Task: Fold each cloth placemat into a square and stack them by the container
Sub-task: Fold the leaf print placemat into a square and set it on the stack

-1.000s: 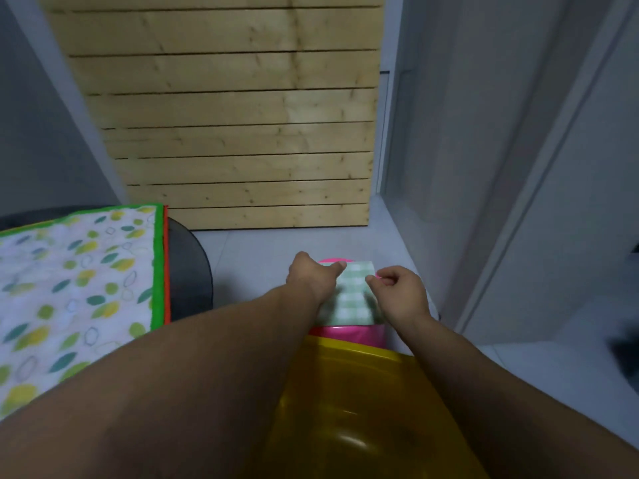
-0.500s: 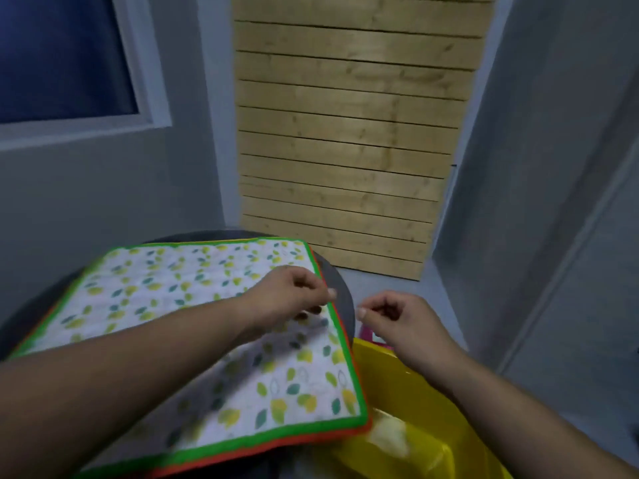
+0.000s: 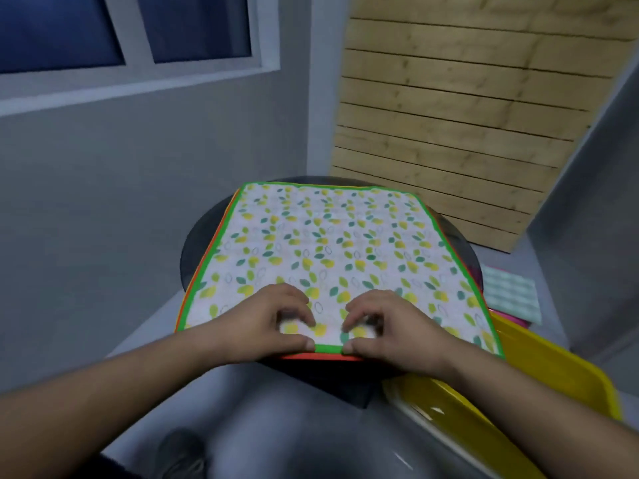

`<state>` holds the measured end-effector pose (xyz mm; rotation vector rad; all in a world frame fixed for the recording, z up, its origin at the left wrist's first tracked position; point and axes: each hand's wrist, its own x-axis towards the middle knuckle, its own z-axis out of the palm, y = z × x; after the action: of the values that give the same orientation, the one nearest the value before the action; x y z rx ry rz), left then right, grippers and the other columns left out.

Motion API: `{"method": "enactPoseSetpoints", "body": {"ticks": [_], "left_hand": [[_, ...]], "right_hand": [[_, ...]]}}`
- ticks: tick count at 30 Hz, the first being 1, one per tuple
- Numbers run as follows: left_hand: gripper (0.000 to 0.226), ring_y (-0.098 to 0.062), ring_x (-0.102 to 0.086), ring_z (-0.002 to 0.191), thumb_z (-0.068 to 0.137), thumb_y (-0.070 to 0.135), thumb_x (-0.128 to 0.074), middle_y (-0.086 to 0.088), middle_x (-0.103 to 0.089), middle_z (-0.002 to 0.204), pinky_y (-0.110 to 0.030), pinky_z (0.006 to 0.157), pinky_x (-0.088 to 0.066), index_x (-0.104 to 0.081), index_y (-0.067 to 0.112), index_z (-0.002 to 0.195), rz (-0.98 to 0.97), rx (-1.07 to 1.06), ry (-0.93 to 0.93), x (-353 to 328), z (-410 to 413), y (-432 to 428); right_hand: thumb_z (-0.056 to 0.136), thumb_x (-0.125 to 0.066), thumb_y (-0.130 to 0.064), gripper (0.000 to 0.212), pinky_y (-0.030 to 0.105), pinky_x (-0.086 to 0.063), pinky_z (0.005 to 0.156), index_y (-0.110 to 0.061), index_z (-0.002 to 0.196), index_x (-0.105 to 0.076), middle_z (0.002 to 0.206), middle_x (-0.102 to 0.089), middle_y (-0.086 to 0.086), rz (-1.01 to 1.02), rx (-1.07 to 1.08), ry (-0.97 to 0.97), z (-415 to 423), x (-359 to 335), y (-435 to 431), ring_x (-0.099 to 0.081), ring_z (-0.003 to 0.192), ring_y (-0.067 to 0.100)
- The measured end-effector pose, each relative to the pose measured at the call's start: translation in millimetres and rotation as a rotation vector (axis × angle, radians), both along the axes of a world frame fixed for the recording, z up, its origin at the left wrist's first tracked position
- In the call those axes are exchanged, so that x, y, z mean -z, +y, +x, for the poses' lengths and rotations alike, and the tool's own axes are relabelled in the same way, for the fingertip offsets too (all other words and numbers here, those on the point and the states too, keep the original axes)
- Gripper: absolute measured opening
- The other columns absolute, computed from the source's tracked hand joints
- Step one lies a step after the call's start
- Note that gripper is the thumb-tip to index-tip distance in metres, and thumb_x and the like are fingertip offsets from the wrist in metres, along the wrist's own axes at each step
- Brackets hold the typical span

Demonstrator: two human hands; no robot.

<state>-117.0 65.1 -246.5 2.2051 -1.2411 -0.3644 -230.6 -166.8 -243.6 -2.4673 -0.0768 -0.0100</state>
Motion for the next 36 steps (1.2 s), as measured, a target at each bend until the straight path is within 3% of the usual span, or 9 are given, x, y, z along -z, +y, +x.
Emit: {"method": "enactPoseSetpoints", "body": {"ticks": [3, 6, 11, 16, 22, 26, 30, 36], "left_hand": [[0.034, 0.003, -0.037, 0.129, 0.076, 0.048, -0.081, 0.016, -0.047, 0.134, -0.016, 0.11, -0.029, -0.073, 0.036, 0.107, 0.016, -0.019, 0.007, 12, 0, 6], [0.033, 0.005, -0.036, 0.131, 0.073, 0.049, -0.083, 0.019, -0.046, 0.135, -0.021, 0.112, -0.03, -0.074, 0.038, 0.104, -0.013, -0.025, 0.044, 15, 1, 7], [0.029, 0.009, -0.033, 0.13, 0.069, 0.049, -0.084, 0.026, -0.044, 0.132, -0.023, 0.113, -0.03, -0.078, 0.04, 0.095, -0.037, -0.05, 0.088, 17, 1, 4], [0.024, 0.01, -0.035, 0.129, 0.068, 0.044, -0.087, 0.028, -0.046, 0.131, -0.02, 0.111, -0.031, -0.08, 0.038, 0.09, -0.049, -0.077, 0.125, 18, 0, 4], [0.021, 0.013, -0.033, 0.129, 0.069, 0.042, -0.087, 0.026, -0.047, 0.131, -0.008, 0.106, -0.027, -0.08, 0.037, 0.088, -0.042, -0.087, 0.152, 15, -2, 4], [0.022, 0.012, -0.033, 0.129, 0.069, 0.042, -0.088, 0.026, -0.047, 0.133, -0.005, 0.104, -0.026, -0.08, 0.037, 0.088, -0.035, -0.092, 0.147, 14, -3, 4], [0.019, 0.01, -0.033, 0.13, 0.071, 0.042, -0.087, 0.022, -0.049, 0.135, -0.012, 0.108, -0.026, -0.08, 0.037, 0.088, -0.021, -0.072, 0.123, 12, -4, 3], [0.014, 0.012, -0.045, 0.121, 0.07, 0.039, -0.088, 0.023, -0.059, 0.124, -0.011, 0.103, -0.032, -0.08, 0.039, 0.082, -0.078, -0.135, 0.244, 2, -4, 0]], "right_hand": [[0.072, -0.08, -0.051, 0.025, 0.028, -0.036, 0.105, -0.039, 0.093, -0.072, 0.12, -0.055, -0.02, -0.112, -0.013, -0.011, -1, 9, 1, -0.042, 0.122, 0.001], [0.07, -0.079, -0.055, 0.027, 0.037, -0.035, 0.107, -0.041, 0.092, -0.071, 0.12, -0.052, -0.022, -0.085, 0.005, -0.033, -2, 14, 1, -0.039, 0.123, 0.003], [0.066, -0.075, -0.063, 0.033, 0.036, -0.03, 0.109, -0.044, 0.092, -0.071, 0.122, -0.045, -0.027, -0.062, -0.004, -0.002, -4, 17, 1, -0.032, 0.124, -0.003], [0.072, -0.08, -0.049, 0.016, 0.038, -0.031, 0.108, -0.038, 0.084, -0.076, 0.117, -0.049, -0.025, -0.026, 0.062, -0.045, -4, 22, 7, -0.032, 0.118, -0.008], [0.078, -0.077, -0.045, 0.008, 0.039, -0.03, 0.108, -0.038, 0.08, -0.077, 0.115, -0.051, -0.023, -0.008, 0.069, -0.049, -5, 20, 10, -0.033, 0.117, -0.008], [0.081, -0.074, -0.043, 0.008, 0.036, -0.032, 0.105, -0.035, 0.083, -0.075, 0.11, -0.054, -0.021, -0.11, 0.025, -0.102, -7, 16, 11, -0.041, 0.113, -0.003], [0.085, -0.07, -0.043, 0.01, 0.036, -0.039, 0.096, -0.033, 0.085, -0.07, 0.104, -0.058, -0.02, -0.238, -0.049, -0.194, -9, 18, 12, -0.05, 0.106, 0.004], [0.084, -0.075, -0.03, 0.006, 0.025, -0.045, 0.093, -0.029, 0.078, -0.072, 0.099, -0.064, -0.017, 0.068, 0.05, -0.121, -2, 10, 9, -0.058, 0.102, 0.003]]}}
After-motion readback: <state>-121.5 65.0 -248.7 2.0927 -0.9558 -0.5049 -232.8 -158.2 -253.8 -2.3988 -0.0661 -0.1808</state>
